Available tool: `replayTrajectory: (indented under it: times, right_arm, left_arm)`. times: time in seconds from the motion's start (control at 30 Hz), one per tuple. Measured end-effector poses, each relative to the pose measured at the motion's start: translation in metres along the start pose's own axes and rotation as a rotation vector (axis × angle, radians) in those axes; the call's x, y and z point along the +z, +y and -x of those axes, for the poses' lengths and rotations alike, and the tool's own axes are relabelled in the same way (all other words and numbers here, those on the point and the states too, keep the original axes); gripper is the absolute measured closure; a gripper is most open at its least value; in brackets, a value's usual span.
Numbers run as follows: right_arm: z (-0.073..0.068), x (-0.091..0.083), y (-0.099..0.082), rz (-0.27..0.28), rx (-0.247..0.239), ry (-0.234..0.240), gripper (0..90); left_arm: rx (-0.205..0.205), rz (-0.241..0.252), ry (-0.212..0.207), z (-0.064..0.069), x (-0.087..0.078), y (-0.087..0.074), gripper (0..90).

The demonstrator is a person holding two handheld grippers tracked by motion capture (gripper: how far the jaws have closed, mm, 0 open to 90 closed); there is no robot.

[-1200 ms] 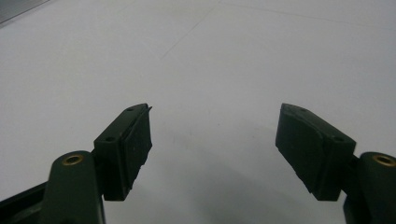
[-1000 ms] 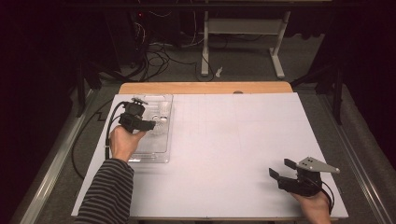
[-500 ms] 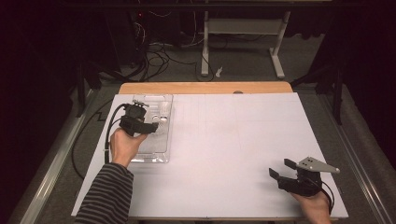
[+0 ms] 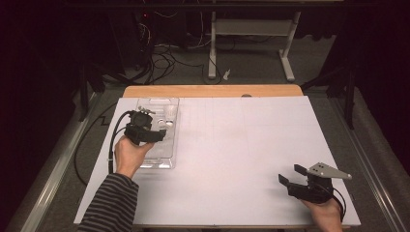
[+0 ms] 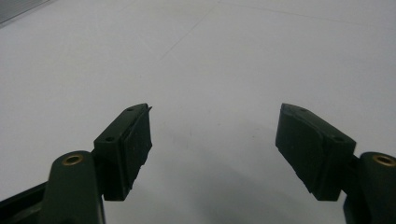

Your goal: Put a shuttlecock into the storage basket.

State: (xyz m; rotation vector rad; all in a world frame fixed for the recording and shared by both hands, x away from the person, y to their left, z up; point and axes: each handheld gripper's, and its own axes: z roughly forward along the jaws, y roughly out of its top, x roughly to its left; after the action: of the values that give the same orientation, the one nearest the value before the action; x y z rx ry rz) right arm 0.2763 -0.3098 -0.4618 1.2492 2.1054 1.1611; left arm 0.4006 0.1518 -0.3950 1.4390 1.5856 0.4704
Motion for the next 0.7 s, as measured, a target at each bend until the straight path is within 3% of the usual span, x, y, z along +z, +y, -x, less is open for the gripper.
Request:
replayTrajectory:
  times: [0.7]
  right_arm:
    - [0.0, 0.0, 0.0, 0.001, -0.001, -0.002, 27.5]
  left_arm:
    - [-0.008, 0.008, -0.042, 0.0, -0.011, -0.01, 38.5]
